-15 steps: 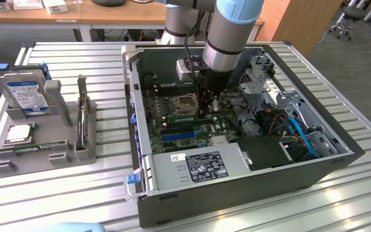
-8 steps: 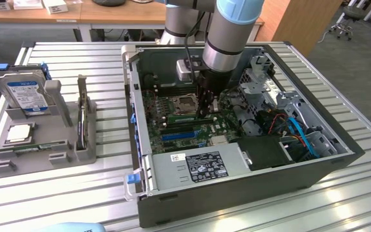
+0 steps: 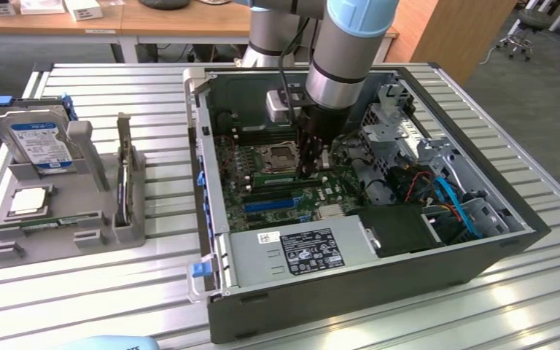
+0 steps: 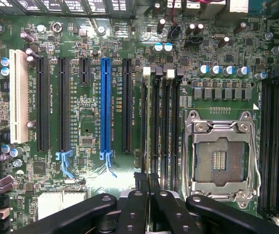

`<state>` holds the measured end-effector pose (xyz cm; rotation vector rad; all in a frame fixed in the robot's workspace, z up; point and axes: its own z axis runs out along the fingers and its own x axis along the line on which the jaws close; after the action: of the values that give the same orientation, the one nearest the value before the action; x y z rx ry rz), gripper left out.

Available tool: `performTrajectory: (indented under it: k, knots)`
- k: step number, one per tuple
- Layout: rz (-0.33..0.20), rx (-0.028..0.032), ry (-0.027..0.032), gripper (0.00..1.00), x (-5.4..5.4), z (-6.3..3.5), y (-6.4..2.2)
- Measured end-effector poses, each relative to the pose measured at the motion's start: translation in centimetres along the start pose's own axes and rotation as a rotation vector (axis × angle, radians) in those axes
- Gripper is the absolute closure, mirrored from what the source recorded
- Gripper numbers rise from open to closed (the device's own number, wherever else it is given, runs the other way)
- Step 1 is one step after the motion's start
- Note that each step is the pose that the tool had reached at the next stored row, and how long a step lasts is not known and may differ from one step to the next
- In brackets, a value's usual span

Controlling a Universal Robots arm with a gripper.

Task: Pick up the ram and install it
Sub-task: 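Insert the ram into the slot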

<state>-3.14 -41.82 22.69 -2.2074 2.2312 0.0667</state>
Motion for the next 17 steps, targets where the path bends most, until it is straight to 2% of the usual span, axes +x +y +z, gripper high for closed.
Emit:
performTrajectory:
  k: [17]
  knots:
    - [-0.018, -0.0005, 0.0006, 0.88, 0.01, 0.27, -0.06]
